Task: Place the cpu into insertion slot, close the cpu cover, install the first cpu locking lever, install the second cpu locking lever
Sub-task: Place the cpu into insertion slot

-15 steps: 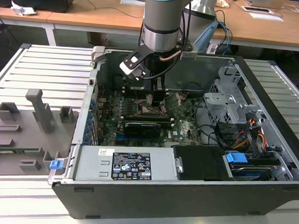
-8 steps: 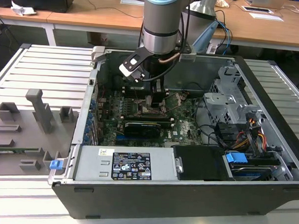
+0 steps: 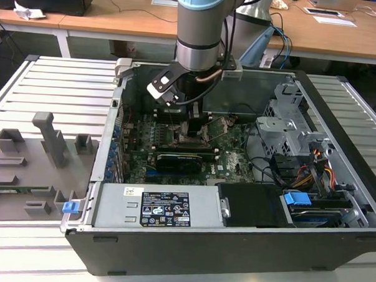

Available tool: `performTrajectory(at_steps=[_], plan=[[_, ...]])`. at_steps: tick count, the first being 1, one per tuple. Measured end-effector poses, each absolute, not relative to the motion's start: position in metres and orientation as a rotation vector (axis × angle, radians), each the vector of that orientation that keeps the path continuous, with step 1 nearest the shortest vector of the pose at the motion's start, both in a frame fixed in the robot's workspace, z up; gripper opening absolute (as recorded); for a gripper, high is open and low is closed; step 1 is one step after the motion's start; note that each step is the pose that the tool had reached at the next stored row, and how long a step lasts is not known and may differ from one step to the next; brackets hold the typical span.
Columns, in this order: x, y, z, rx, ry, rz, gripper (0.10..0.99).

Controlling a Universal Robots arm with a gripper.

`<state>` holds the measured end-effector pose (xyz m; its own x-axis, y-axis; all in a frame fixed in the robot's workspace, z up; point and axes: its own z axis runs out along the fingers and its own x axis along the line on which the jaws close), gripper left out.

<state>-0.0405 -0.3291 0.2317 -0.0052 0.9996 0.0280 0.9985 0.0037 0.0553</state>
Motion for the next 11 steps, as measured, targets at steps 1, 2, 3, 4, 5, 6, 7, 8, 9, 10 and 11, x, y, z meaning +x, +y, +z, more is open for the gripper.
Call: performTrajectory(at_steps=[1,2,3,4,5,6,7,8,9,10,11], plan=[[-0.0405,-0.3287,0.2292,2.206,2.208,0.092,0.525],[-0.0405,-0.3286,0.2279,2.21,2.203,0.092,0.525],[-0.0405,-0.3285,0.227,2.214,2.2,0.092,0.525],[-0.0405,-0.3284,0.2261,2.216,2.197,0.092,0.525],[-0.0405,-0.3284,0.2253,2.217,2.196,0.092,0.525],[-0.0405,-0.3284,0.2247,2.217,2.196,0.092,0.525],[-0.0406,-0.3282,0.2239,2.218,2.196,0.092,0.525],[-0.0405,-0.3279,0.2231,2.218,2.196,0.092,0.525],[-0.0406,-0.3276,0.2227,2.218,2.195,0.092,0.525],[-0.0406,-0.327,0.2222,2.219,2.195,0.092,0.525],[-0.0406,-0.3257,0.2215,2.222,2.191,0.092,0.525]])
